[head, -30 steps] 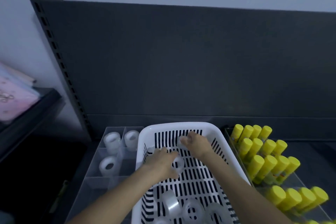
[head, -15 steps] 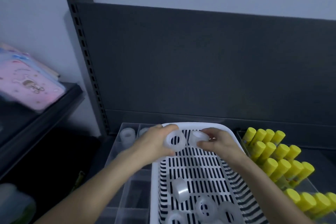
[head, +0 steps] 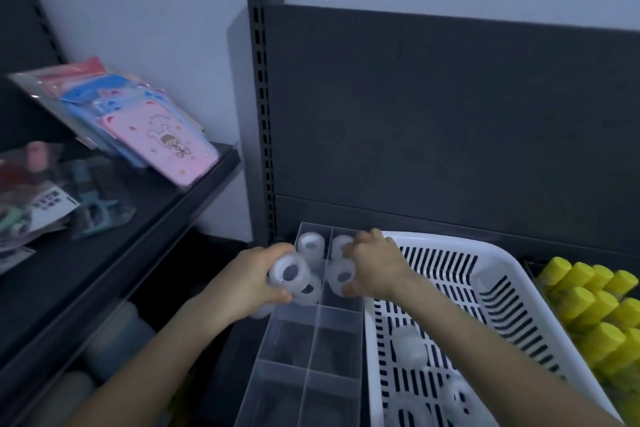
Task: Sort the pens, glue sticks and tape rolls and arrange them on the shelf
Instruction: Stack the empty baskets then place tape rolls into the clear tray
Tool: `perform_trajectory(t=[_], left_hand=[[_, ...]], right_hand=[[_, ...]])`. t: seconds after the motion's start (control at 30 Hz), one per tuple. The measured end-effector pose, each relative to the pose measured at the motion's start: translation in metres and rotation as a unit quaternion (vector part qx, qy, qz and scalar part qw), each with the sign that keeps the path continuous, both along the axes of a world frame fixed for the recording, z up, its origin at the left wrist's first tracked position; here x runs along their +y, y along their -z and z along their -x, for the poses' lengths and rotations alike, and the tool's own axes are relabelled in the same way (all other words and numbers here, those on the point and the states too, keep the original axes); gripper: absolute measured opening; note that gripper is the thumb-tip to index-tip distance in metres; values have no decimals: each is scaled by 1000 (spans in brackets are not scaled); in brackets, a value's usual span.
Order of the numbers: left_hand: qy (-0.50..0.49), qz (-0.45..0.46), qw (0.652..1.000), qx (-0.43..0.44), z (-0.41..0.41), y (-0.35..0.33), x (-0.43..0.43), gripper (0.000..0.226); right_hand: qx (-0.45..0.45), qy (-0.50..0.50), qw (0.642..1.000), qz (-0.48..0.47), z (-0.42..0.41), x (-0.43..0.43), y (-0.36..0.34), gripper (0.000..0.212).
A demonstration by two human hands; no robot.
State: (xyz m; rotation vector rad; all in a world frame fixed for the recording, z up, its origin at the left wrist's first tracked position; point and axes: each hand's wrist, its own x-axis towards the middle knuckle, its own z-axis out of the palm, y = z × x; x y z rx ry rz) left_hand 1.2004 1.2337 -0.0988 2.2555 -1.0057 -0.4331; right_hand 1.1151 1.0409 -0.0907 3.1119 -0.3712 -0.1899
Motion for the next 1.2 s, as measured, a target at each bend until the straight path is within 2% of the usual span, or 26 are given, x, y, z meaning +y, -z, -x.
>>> perform_trajectory(t=[0.1,0.27,0.4,0.53,0.63,0.7,0.77,0.83,0.87,1.03,1.2], left_hand=[[-6,5,1000,12,-5,5,5,44],[-17,21,999,28,-14,10,14,44],[-8,26,999,34,-14,13,10,42],[-5,20,999,29,-14,12,5,41],[-3,19,999,28,-15,9,5,41],[-3,21,999,33,-15,6,4,43],[0,21,999,34,-13,4,0,46],[4,11,1000,29,-12,5,-6,52],[6,2,1000,29,-11,6,-9,55],[20,-34,999,24,-8,14,-19,56],[18,-59,998,14,-8,17,-18,69]], right_hand=[[45,-2,996,71,-12,6,12,56],[33,-7,995,89,-18,5,14,49],[79,-32,988,129,-20,6,24,55],[111,-24,985,130,-21,6,30,58],[93,-14,994,53,-19,2,19,51],[-1,-3,999,-52,-17,2,5,43],[-87,-1,978,-189,-16,10,-7,38],[-81,-6,945,-317,-15,24,-11,34],[-67,-15,937,-344,-15,29,-8,32],[-22,-25,938,-344,-18,27,11,37],[-11,-41,944,-326,-20,21,18,45]])
